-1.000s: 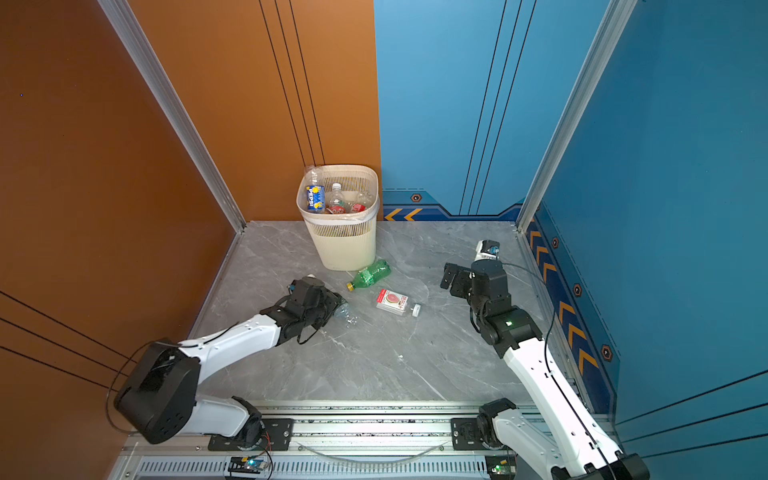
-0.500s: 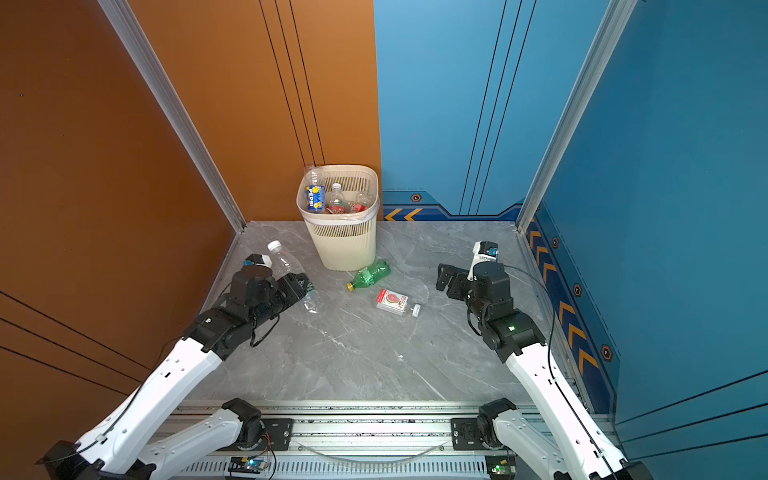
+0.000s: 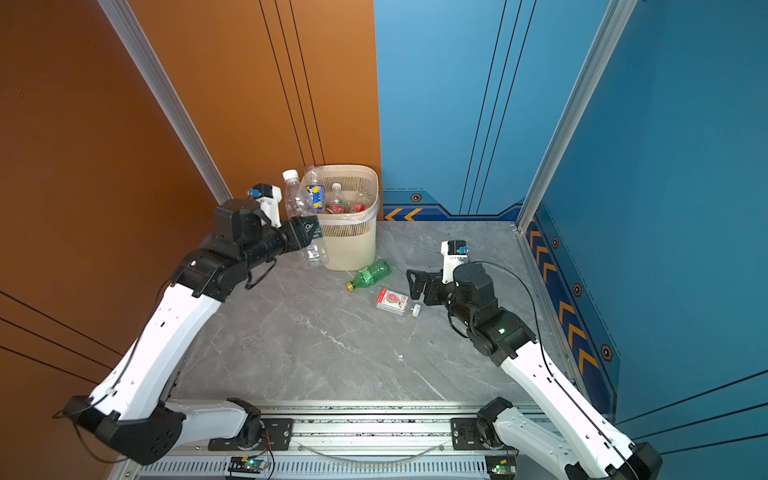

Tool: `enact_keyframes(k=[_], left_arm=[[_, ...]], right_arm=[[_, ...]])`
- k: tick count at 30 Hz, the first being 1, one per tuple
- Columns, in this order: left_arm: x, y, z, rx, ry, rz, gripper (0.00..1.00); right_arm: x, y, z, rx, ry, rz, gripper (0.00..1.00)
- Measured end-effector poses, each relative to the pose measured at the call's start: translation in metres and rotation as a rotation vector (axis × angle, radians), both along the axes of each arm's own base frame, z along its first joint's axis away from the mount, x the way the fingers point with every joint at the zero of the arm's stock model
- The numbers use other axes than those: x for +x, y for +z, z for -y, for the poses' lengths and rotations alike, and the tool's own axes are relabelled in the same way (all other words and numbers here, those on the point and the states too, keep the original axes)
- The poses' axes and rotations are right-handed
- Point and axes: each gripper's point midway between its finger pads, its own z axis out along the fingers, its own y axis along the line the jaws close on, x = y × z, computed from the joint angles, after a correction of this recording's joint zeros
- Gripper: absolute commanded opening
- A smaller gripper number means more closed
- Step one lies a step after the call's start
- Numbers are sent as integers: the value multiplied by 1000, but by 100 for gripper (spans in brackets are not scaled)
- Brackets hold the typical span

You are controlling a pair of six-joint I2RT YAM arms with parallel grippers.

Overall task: Put the plastic bottles in the bin
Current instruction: 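Carry the Cestbon bottle over the wastebasket with the left gripper, then lower the Cestbon bottle into the wastebasket and open the left gripper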

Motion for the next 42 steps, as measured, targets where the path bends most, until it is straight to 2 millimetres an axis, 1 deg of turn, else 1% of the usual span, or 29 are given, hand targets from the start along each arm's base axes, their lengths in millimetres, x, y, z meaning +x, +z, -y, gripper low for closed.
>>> enact_keyframes(k=[3, 6, 9, 12, 15, 20, 23, 27, 32, 33, 34, 36, 37, 39, 42], left_arm=[[26, 12, 14, -42, -11, 28, 57], [54, 18, 27, -98, -11, 45, 56], [82, 19, 38, -159, -2, 56, 55], [111, 14, 46, -233, 19, 54, 54], [138, 6, 49, -302, 46, 56, 54], [168, -2, 56, -368, 68, 60, 54], [179, -3, 58, -395, 77, 64, 53], [188, -6, 59, -412, 84, 60, 54], [199, -22, 54, -411, 105, 35, 54], [201, -25, 53, -409, 109, 30, 57], [204, -30, 51, -406, 115, 20, 65], [207, -39, 49, -396, 125, -5, 84], [208, -43, 48, -393, 130, -21, 98], [207, -48, 45, -394, 142, -48, 98], [205, -49, 44, -388, 147, -64, 98]], right_arm=[[1, -1, 1, -7, -12, -1, 99], [2, -1, 3, -11, -23, 1, 99], [3, -1, 6, -17, -39, 4, 99], [2, -1, 8, -20, -45, 4, 99], [2, -1, 11, -22, -53, 3, 99], [5, -1, 18, -23, -77, 2, 99], [7, -1, 22, -22, -91, 1, 99], [9, -1, 27, -22, -105, 1, 99], [10, -5, 29, -24, -111, -5, 99], [11, -5, 29, -25, -112, -6, 99], [11, -5, 30, -25, -114, -7, 99], [11, -6, 30, -25, -115, -7, 99], [11, -6, 30, -25, -115, -7, 100], [11, -6, 30, -25, -115, -7, 100], [11, -6, 31, -26, -118, -8, 100]])
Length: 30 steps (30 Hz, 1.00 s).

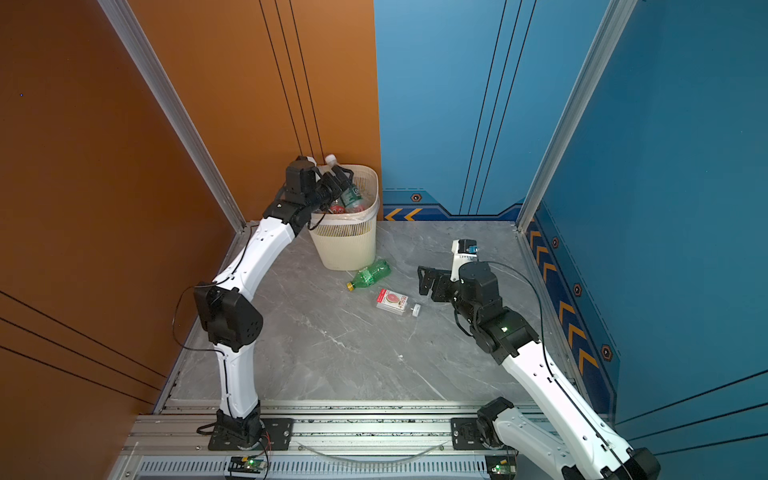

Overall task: Put the plastic bottles in the bin
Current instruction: 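Lower the Cestbon bottle into the wastebasket and open the left gripper, then withdraw the left gripper while the right gripper lowers onto the guava-juice bottle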

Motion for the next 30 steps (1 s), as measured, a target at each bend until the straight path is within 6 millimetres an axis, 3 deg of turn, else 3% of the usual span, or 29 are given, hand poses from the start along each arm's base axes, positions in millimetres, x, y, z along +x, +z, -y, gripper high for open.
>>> enact_keyframes(k=[4, 9, 14, 17, 20, 27, 30], left_arm=[[-10, 9, -2, 4, -8, -5, 98], [-46, 60, -10, 6, -34, 73, 98], [-122, 128, -29, 46, -67, 235, 98], [-174, 129, -42, 107, -82, 286, 97], [-225, 86, -59, 202, -86, 268, 98], [-296, -92, -100, 418, -85, -38, 98], [-320, -126, -114, 455, -77, -105, 98]], right_arm=[[2, -2, 1, -3, -5, -5, 99], [6, -7, 4, -21, -13, -16, 100], [13, -24, 0, -71, 16, -56, 99], [17, -47, -10, -118, 74, -117, 100], [19, -77, -23, -182, 158, -204, 99], [16, -134, -74, -380, 403, -335, 100], [16, -156, -87, -450, 474, -367, 99]])
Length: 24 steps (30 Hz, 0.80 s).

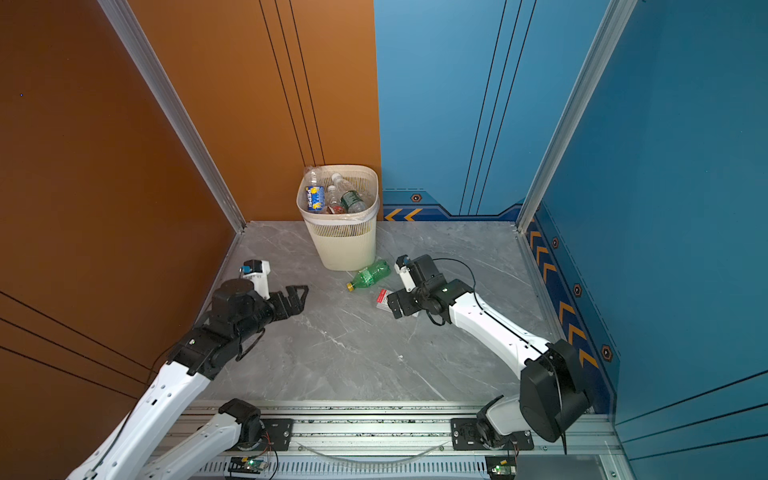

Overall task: Put the plastic bottles in the bin
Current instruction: 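Withdraw the left gripper while the right gripper lowers onto the guava-juice bottle, then grasp the clear guava-juice bottle by its cap end with the right gripper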

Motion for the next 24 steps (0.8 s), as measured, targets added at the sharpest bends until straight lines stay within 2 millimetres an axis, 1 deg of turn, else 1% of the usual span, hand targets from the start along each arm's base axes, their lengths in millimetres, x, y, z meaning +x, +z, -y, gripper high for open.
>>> enact_keyframes(k=[1, 4, 7, 10, 13, 18, 21, 24], left_arm=[[-7, -4, -4, 5, 8, -2, 97], [-18, -4, -12, 5, 25, 17, 98], [-27, -5, -18, 1, 39, 28, 98], [-32, -12, -23, 6, 53, 11, 98], [-35, -20, -26, 13, 63, -13, 97], [-37, -24, -28, 20, 72, -30, 98], [-37, -25, -30, 20, 77, -31, 98], [-36, -26, -31, 22, 83, -36, 98]], right_arm=[[2, -6, -2, -18, 17, -7, 99], [11, -21, -8, -59, 60, -23, 100], [20, -31, -14, -87, 91, -30, 100], [28, -42, -19, -111, 115, -41, 100], [34, -55, -22, -132, 131, -60, 99], [39, -80, -21, -163, 136, -103, 100], [39, -90, -18, -174, 131, -122, 100], [41, -96, -17, -179, 127, -130, 97]])
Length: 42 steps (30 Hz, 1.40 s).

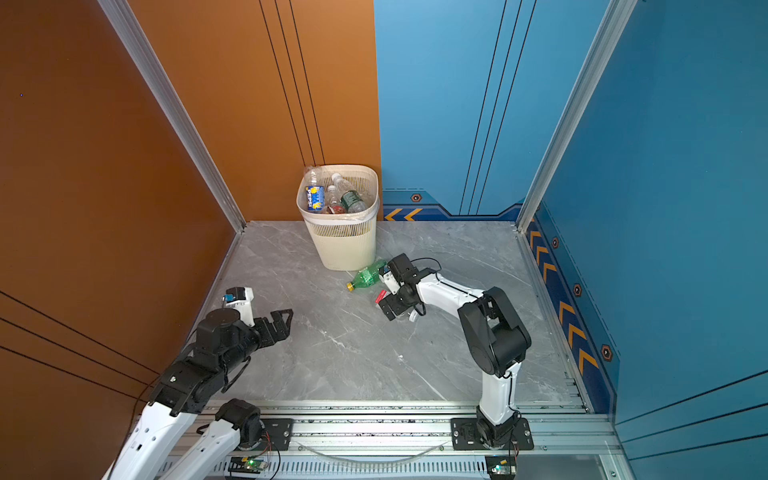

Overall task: Put the plastic bottles in the bin
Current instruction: 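Grasp the clear guava-juice bottle by its cap end with the right gripper, then lift and carry the guava-juice bottle over the wastebasket with the right gripper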

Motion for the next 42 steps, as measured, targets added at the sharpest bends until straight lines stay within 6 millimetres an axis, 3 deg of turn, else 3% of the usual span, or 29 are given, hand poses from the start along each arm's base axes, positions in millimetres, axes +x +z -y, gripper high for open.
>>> enact_keyframes(k=[10, 14, 19, 28, 34, 38, 42], left_arm=[[2, 0, -6, 0, 27, -2, 98], [2, -1, -9, 1, 38, -4, 98], [2, -4, -14, -4, 61, -10, 98], [-4, -15, -23, -14, 106, -30, 98], [-8, -17, -28, -18, 124, -27, 98], [-11, -16, -30, -21, 131, -25, 98], [-13, -14, -31, -29, 132, -15, 98]], right_arm=[[4, -7, -2, 4, -22, -1, 73], [4, -6, -4, 8, -32, 5, 68], [5, 15, -8, 36, -58, 45, 65], [-1, 139, -23, 213, -87, 274, 65], [-4, 246, -41, 380, -105, 447, 65], [4, 320, -46, 493, -147, 577, 65], [23, 378, -50, 572, -205, 688, 65]])
